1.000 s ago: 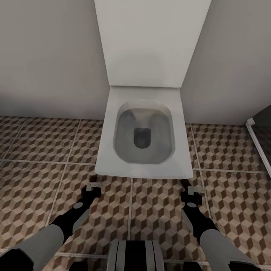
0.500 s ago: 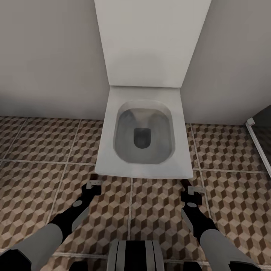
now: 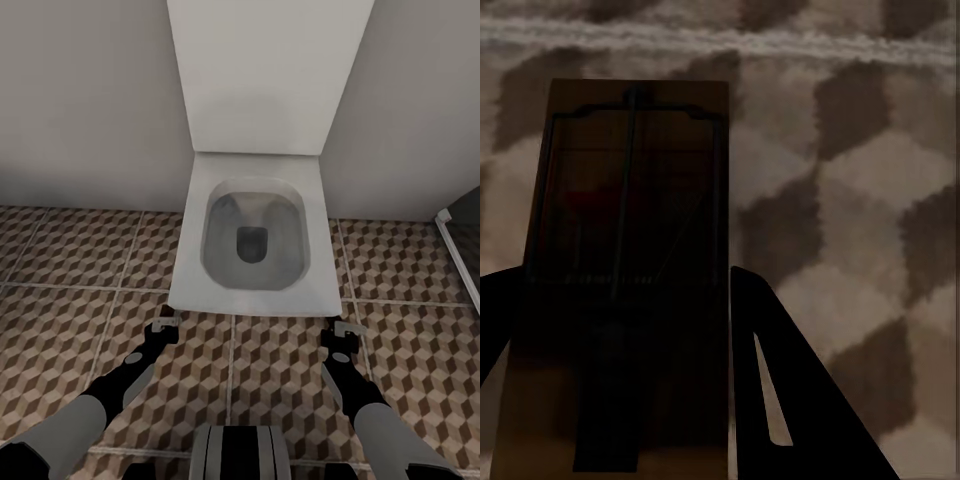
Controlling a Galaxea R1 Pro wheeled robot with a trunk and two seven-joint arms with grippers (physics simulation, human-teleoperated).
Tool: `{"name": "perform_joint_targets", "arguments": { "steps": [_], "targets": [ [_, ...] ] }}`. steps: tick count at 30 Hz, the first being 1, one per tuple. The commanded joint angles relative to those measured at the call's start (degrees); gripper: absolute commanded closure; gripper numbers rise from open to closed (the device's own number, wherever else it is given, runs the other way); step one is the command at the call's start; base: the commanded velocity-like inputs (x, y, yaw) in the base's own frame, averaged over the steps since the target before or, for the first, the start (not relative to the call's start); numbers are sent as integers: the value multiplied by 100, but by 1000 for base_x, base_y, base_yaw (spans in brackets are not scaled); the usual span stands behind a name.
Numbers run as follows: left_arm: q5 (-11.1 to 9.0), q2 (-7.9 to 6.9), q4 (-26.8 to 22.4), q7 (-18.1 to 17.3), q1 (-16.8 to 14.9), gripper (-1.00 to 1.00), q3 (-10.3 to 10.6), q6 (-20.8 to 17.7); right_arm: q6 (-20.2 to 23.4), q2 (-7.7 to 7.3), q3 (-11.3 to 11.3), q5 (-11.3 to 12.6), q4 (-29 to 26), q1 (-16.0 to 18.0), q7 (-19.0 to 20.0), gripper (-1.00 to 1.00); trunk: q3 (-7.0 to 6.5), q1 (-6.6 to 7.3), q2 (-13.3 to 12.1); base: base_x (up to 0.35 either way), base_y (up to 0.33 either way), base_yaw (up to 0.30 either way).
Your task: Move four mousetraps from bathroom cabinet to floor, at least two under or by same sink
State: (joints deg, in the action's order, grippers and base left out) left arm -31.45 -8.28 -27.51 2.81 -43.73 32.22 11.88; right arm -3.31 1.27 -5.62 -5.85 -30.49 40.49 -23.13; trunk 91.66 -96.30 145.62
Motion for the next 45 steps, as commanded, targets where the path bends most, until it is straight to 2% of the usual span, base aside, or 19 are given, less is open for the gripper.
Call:
{"name": "perform_joint_targets", "arguments": {
  "steps": [1,16,20,25,36,45],
  "targets": [
    [-28,-4,-1,31,-4,100,53,16,-9,7,-43,-59,-34,3,4,100,3,1,1,0,0,0],
    [-35,39,-33,221,-4,100,59,109,-3,0,-23,-109,-157,3,-152,100,3,1,1,0,0,0],
    [-35,36,-278,213,-4,100,43,111,-3,-8,-32,-109,-158,3,-163,100,3,1,1,0,0,0],
    [-53,7,-861,204,-4,100,37,47,7,-22,-48,-105,-159,3,-160,100,3,1,1,0,0,0],
    [-74,8,-1047,243,-4,100,35,-48,9,-18,-54,-84,-165,3,-157,100,3,1,1,22,0,0],
    [-39,11,-1044,283,-4,100,38,-130,6,-18,-53,-83,-168,3,-157,100,3,1,1,269,0,0]
  ]
}}
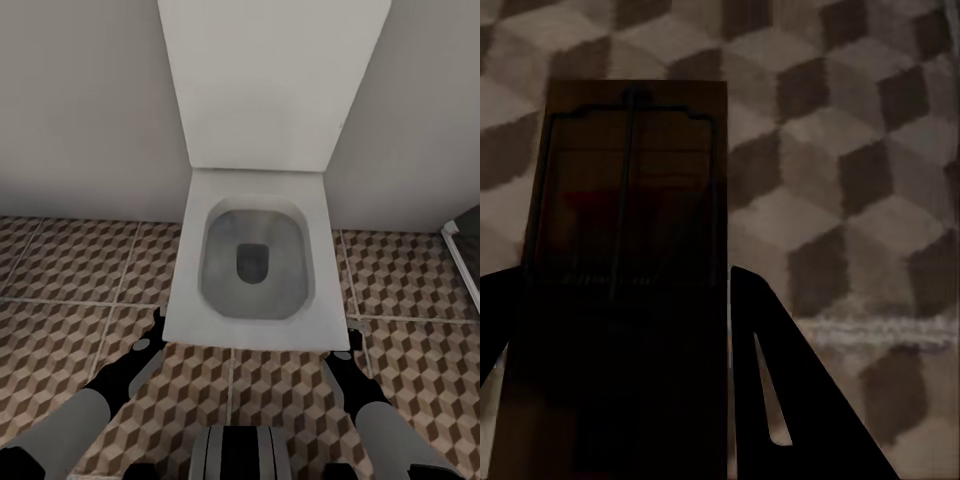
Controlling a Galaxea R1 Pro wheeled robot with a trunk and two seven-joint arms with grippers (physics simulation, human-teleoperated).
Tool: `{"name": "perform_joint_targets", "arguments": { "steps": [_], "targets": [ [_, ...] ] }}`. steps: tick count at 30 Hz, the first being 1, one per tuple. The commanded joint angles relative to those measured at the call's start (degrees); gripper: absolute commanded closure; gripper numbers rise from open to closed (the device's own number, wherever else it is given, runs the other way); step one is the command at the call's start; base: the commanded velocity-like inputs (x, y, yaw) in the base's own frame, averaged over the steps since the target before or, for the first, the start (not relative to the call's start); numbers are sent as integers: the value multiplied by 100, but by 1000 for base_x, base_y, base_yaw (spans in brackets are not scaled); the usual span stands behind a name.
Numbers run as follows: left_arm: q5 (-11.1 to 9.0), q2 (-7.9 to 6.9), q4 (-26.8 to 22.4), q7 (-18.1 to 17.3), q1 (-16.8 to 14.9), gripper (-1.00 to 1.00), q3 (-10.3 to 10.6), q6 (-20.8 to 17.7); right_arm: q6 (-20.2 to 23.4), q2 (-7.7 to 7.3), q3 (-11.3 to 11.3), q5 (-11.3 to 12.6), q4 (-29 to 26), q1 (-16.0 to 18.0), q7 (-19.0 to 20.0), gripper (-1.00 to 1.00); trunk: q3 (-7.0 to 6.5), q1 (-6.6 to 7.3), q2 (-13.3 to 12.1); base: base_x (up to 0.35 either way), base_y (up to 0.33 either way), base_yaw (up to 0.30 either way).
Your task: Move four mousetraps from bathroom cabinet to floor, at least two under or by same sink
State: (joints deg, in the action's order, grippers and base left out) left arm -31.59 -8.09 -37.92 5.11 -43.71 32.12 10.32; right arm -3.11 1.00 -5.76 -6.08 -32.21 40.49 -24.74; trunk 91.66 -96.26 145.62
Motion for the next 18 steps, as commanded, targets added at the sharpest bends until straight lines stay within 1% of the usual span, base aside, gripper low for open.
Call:
{"name": "perform_joint_targets", "arguments": {
  "steps": [1,7,9,12,18],
  "targets": [
    [-25,-8,-4,55,-6,100,48,25,-14,8,-40,-60,3,3,5,100,3,-2,1,315,0,0],
    [-23,-9,0,61,-6,100,49,23,-15,-7,-39,-56,3,3,0,100,3,-2,1,318,0,0],
    [-23,-9,2,63,-6,100,49,23,-15,-13,-39,-56,4,3,-2,100,3,-2,1,225,0,0],
    [-23,-9,8,64,-6,100,49,32,-19,-22,-39,-59,4,3,-3,100,3,-2,1,98,0,0],
    [-54,-14,14,51,-6,100,45,39,-29,-35,-35,-55,5,3,-2,100,3,-2,1,30,0,0]
  ]
}}
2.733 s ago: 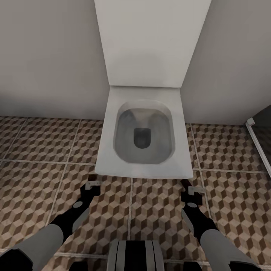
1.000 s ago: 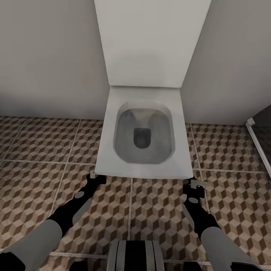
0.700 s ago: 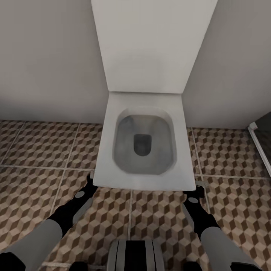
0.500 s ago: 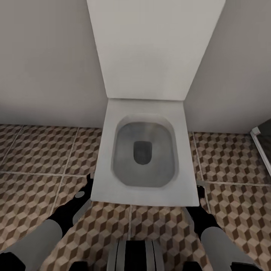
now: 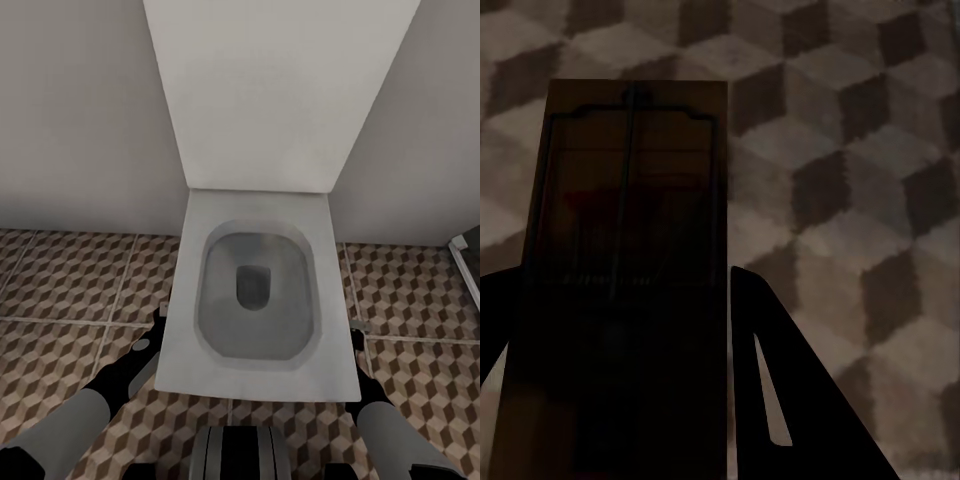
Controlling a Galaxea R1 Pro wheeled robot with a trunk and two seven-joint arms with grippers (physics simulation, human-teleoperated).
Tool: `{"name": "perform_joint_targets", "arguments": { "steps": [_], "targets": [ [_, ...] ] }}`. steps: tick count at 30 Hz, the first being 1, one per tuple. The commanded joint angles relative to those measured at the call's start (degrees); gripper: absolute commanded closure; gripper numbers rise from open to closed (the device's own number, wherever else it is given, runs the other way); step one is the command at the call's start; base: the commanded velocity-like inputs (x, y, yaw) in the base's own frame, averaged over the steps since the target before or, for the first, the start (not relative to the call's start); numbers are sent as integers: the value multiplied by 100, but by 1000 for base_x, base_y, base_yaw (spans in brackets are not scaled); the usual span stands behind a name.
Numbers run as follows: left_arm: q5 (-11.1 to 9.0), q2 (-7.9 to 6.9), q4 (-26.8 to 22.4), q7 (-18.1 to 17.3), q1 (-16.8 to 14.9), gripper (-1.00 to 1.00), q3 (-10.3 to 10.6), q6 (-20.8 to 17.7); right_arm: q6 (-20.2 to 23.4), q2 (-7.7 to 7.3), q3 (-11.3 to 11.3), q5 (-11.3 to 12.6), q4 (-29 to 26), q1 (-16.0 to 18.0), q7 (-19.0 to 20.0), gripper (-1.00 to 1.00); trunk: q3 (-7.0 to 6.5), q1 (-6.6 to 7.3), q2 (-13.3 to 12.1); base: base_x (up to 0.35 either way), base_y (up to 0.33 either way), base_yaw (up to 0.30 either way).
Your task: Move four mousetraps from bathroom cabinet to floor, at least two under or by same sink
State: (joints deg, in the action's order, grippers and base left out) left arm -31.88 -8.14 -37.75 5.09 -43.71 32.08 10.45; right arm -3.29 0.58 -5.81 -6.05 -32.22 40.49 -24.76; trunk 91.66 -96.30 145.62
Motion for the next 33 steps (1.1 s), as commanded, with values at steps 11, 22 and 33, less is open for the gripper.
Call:
{"name": "perform_joint_targets", "arguments": {
  "steps": [11,22,33],
  "targets": [
    [-50,-9,25,69,-6,100,49,29,-40,-18,-26,-54,5,3,12,100,3,1,1,3,0,0],
    [-42,7,37,78,-6,100,52,8,-49,-31,-26,-47,5,3,43,100,3,1,1,141,0,0],
    [-19,9,31,85,-6,100,52,22,-58,-32,-26,-46,5,3,58,100,3,1,1,86,0,0]
  ]
}}
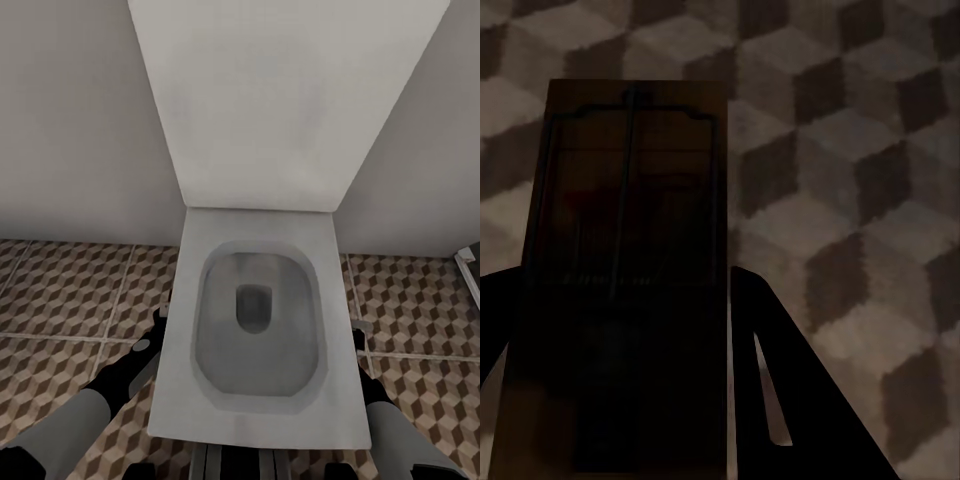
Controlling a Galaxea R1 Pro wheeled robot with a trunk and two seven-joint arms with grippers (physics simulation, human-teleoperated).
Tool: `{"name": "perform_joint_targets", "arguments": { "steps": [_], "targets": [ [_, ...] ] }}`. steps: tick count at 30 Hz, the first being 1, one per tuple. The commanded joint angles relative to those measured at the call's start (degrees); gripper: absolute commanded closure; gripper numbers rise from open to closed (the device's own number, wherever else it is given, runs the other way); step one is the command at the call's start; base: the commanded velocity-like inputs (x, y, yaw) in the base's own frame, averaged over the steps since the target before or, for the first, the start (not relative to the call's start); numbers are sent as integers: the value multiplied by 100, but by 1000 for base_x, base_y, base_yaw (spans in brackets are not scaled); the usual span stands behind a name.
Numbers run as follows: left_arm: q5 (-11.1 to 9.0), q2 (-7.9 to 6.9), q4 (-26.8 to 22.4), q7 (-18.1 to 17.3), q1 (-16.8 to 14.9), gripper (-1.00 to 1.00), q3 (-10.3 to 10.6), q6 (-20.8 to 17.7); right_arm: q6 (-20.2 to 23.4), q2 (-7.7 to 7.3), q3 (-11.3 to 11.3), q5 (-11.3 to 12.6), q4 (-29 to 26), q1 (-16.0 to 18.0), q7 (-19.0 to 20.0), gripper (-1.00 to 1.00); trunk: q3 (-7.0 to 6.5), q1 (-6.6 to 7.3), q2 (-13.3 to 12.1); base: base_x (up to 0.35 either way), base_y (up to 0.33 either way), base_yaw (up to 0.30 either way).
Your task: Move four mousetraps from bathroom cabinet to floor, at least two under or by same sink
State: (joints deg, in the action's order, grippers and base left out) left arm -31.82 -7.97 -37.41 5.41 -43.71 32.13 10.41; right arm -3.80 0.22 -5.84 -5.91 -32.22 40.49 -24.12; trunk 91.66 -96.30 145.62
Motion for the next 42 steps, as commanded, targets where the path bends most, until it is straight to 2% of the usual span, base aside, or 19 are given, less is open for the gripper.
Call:
{"name": "perform_joint_targets", "arguments": {
  "steps": [1,15,20,23,26,32,37,42],
  "targets": [
    [-22,-9,0,54,-6,100,48,25,-10,4,-22,-59,6,3,-6,100,3,1,1,9,0,0],
    [-22,-11,8,52,-6,100,48,18,-12,-1,-22,-57,7,3,-5,100,3,1,1,2,0,0],
    [-32,-12,236,32,-6,100,57,8,-13,-36,-34,-26,85,3,1,100,3,1,1,0,0,0],
    [-29,-7,647,0,-6,100,72,20,-2,-158,-41,-15,160,3,2,100,3,1,1,0,0,0],
    [0,-4,1135,-21,-6,100,80,50,7,-368,-54,-9,364,3,3,100,3,1,1,0,0,0],
    [9,-30,1408,-93,-6,100,83,53,17,-717,-90,0,537,3,3,100,3,1,1,0,0,0],
    [9,-45,1480,-386,-6,100,83,40,19,-827,-92,2,575,3,3,100,3,1,1,0,0,0],
    [9,-53,1503,-584,-6,100,83,38,19,-851,-92,2,584,3,9,100,3,1,1,0,0,0]
  ]
}}
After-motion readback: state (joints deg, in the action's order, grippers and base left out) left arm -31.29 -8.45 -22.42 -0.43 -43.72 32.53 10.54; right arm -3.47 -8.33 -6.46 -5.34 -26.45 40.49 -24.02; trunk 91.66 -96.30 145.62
